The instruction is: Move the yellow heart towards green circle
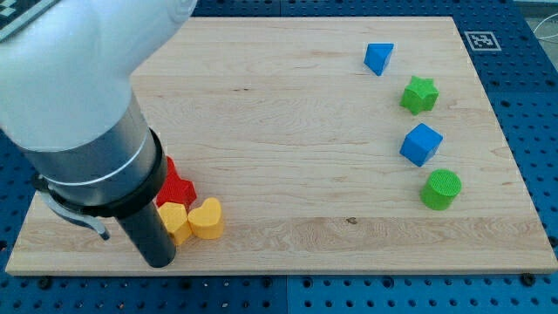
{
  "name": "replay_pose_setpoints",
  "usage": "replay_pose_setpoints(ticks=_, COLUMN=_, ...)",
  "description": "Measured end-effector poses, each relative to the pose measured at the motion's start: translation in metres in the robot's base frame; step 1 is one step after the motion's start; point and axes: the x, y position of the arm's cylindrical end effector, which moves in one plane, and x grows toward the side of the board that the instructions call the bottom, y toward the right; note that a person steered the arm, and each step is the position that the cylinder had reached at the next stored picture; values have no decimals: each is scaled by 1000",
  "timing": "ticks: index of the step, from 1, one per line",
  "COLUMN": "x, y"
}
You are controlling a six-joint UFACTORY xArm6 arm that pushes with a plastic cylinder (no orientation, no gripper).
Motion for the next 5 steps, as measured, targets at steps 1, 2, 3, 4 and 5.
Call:
replay_pose_setpoints(ticks=1, x=-2, y=0)
replay_pose_setpoints(ticks=2, x=-27, y=0)
replay_pose_setpoints(ticks=3, x=-60, y=6)
replay_pose_setpoints(ticks=4, x=-63, y=6)
replay_pose_setpoints(ticks=5, x=-59, y=-1)
